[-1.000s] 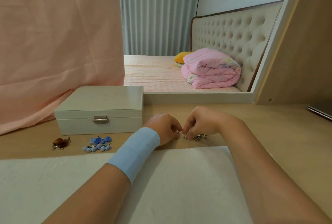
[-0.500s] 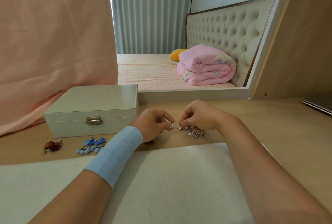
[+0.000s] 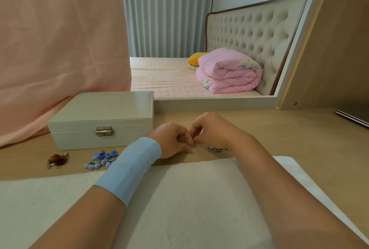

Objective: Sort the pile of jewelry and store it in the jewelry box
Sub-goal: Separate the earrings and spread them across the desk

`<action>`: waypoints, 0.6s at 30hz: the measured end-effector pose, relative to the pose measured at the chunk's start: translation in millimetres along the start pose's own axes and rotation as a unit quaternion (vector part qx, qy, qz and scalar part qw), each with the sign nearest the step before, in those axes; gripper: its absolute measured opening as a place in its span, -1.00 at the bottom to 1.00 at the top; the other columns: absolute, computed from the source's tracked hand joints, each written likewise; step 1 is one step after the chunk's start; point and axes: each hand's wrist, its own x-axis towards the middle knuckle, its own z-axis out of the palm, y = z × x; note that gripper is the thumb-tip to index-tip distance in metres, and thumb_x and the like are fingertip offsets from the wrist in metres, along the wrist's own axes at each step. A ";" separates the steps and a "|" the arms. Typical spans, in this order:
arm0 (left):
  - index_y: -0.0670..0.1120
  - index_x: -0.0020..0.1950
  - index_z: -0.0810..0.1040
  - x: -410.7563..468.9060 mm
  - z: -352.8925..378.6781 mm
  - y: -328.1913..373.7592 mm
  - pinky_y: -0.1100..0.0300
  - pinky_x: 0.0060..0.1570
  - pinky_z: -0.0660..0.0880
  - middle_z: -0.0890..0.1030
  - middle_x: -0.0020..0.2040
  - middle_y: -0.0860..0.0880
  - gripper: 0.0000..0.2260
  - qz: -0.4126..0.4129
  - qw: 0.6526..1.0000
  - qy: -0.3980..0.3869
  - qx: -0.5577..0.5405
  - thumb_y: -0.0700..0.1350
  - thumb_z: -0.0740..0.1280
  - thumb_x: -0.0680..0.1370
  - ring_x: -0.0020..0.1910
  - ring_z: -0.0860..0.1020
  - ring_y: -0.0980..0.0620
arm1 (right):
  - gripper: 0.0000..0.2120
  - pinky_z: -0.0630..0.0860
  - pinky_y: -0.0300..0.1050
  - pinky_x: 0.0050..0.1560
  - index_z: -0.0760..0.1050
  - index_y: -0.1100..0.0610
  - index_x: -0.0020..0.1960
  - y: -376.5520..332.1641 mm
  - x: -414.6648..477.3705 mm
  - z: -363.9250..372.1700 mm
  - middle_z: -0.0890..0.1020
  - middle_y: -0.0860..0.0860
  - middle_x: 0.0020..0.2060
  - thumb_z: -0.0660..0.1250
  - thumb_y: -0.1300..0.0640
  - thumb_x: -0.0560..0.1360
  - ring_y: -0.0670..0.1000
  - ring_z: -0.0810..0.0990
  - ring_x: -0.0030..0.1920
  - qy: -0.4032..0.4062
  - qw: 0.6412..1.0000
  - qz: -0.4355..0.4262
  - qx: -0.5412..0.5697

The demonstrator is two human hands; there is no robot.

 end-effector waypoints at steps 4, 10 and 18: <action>0.11 -0.03 0.66 1.5 -4.2 1.4 0.25 -0.03 0.48 0.58 -0.07 0.13 -0.89 -0.016 0.998 0.032 0.060 -0.09 0.39 0.54 -0.08 0.54 0.10 | -0.77 0.59 -0.10 -0.33 0.71 -0.09 -0.08 -0.5 -0.2 3.0 0.69 -0.12 -0.16 0.39 0.22 0.44 -0.05 0.61 -0.27 0.006 1.000 -0.017 -0.021; 0.10 -0.03 0.69 3.6 -3.3 0.5 0.18 0.10 0.51 0.63 -0.02 0.07 -0.86 -0.009 0.996 0.058 0.066 -0.13 0.38 0.54 0.00 0.53 0.08 | -0.69 0.61 -0.20 -0.07 0.71 -0.05 0.03 7.0 1.4 -4.7 0.73 -0.14 -0.19 0.45 0.32 0.43 -0.22 0.64 -0.23 -0.031 0.999 0.018 0.034; 0.16 0.11 0.64 0.2 -5.4 4.5 0.16 0.13 0.53 0.63 0.05 0.15 -0.70 -0.009 0.994 0.046 0.101 -0.19 0.22 0.58 0.04 0.55 0.10 | -0.82 0.53 -0.27 -0.12 0.74 -0.08 -0.05 9.2 -1.4 -11.3 0.67 -0.23 -0.20 0.52 0.15 0.41 -0.21 0.62 -0.17 -0.034 0.999 0.032 0.003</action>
